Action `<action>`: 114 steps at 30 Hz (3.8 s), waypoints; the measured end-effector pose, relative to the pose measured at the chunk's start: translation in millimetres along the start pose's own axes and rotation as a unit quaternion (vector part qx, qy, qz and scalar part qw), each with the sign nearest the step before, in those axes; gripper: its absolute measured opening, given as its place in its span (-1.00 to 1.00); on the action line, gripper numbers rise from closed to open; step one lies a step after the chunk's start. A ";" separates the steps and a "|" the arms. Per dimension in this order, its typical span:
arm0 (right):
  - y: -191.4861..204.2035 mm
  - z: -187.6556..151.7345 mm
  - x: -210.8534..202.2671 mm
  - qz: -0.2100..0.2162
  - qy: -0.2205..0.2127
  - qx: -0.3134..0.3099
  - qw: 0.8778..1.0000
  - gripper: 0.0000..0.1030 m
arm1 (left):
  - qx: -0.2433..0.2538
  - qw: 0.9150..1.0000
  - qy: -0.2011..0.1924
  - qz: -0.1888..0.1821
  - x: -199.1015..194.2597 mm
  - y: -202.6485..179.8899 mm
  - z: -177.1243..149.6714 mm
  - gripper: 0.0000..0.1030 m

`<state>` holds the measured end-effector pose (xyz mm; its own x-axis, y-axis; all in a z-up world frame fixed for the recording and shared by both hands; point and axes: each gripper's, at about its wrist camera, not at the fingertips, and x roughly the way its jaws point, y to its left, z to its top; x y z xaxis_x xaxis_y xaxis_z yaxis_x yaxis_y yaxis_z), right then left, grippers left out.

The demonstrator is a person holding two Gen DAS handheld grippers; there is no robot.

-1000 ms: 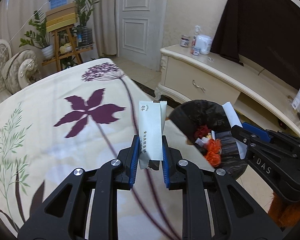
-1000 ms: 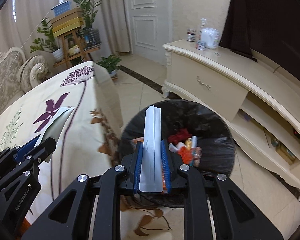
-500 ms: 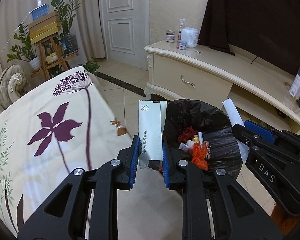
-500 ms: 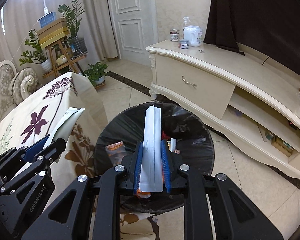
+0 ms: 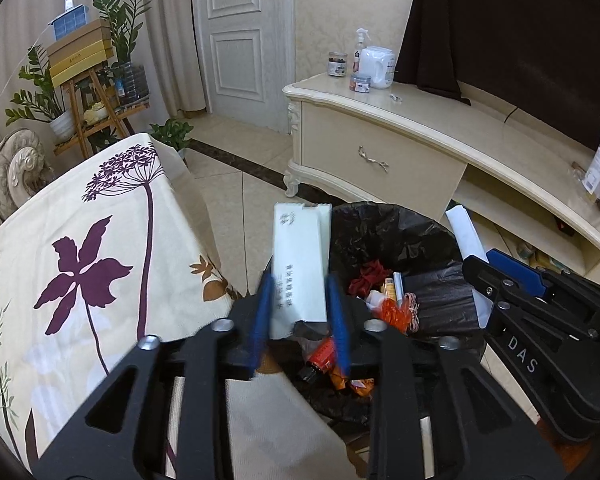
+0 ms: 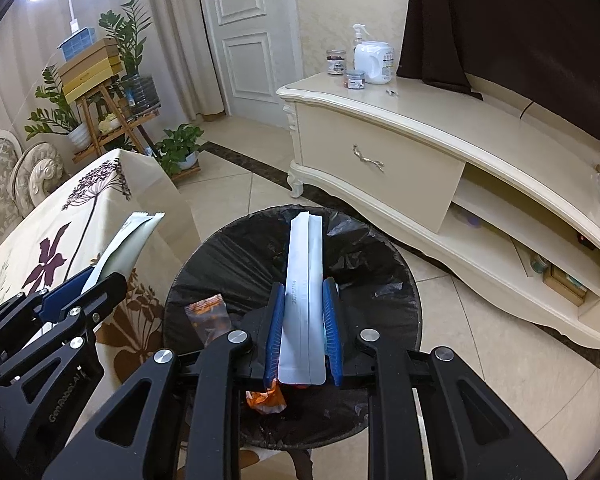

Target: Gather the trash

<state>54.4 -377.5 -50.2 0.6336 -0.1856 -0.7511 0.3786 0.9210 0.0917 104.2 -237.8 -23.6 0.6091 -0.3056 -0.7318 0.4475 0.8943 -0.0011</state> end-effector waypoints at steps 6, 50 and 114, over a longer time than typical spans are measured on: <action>-3.3 -3.8 1.4 -0.007 0.003 0.004 1.000 -0.38 | -0.002 1.000 0.000 0.003 0.6 -0.4 -1.3 -0.19; 21.9 -68.1 -104.4 -0.047 -0.064 -0.002 0.997 0.55 | -0.037 0.998 -0.046 0.029 -109.4 44.5 -72.6 0.74; 25.1 -58.3 -111.2 -0.047 -0.072 -0.003 0.996 0.55 | -0.048 0.996 -0.061 0.032 -115.9 47.4 -68.4 0.74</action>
<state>-45.9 -313.8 -2.5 0.6865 -0.3172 -0.6543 0.4364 0.8995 0.0218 10.0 -137.6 14.5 0.7117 -0.2797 -0.6444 0.3445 0.9384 -0.0269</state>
